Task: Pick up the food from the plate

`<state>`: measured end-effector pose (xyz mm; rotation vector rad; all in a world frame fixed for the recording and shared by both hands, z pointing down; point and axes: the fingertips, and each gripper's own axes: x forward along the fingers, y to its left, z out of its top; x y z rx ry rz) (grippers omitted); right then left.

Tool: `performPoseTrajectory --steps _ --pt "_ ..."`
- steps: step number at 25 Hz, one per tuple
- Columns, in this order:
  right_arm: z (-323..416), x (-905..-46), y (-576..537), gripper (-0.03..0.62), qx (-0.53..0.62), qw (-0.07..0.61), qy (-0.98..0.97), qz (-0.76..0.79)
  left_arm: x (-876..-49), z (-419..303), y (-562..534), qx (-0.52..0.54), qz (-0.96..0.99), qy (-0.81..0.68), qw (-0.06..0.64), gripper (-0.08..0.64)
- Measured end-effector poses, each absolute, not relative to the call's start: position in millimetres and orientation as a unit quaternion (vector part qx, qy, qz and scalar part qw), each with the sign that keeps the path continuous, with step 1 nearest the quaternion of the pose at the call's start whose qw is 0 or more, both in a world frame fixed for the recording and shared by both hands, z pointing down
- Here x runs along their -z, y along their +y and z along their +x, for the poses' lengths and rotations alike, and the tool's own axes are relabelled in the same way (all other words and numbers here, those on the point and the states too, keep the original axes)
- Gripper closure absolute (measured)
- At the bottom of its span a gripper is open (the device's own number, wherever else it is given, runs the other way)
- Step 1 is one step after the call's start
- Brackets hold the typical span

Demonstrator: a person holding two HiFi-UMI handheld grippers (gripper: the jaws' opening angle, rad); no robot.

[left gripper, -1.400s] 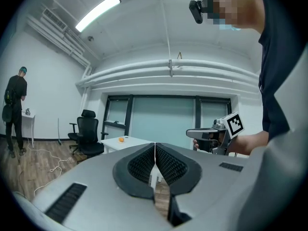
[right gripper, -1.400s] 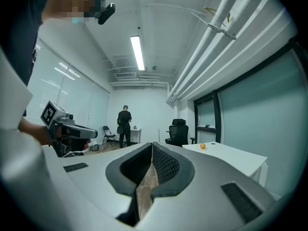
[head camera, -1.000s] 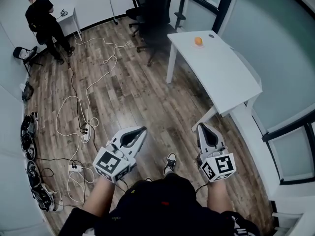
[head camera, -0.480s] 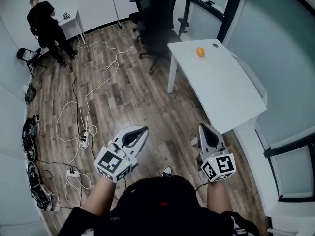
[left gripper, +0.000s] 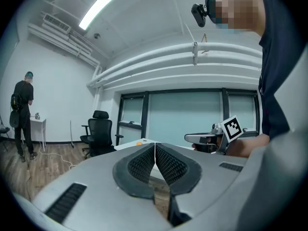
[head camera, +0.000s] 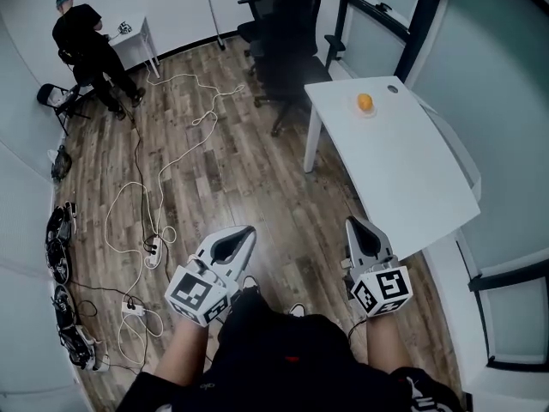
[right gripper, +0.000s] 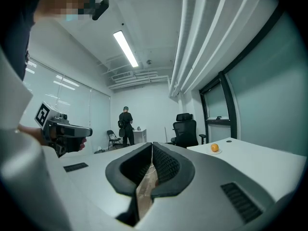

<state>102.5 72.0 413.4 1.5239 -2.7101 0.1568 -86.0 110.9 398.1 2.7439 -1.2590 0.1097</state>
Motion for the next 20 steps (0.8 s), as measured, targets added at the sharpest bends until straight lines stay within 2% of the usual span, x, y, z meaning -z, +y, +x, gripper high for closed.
performPoseTrajectory --steps 8,20 --pt "79 -405 -15 0.566 -0.033 0.03 -0.841 0.539 -389 -136 4 -0.058 0.911 -0.408 0.015 0.537" --pt "20 -385 -140 0.566 0.006 0.056 -0.808 0.586 -403 -184 -138 -0.037 0.942 -0.332 0.017 0.537"
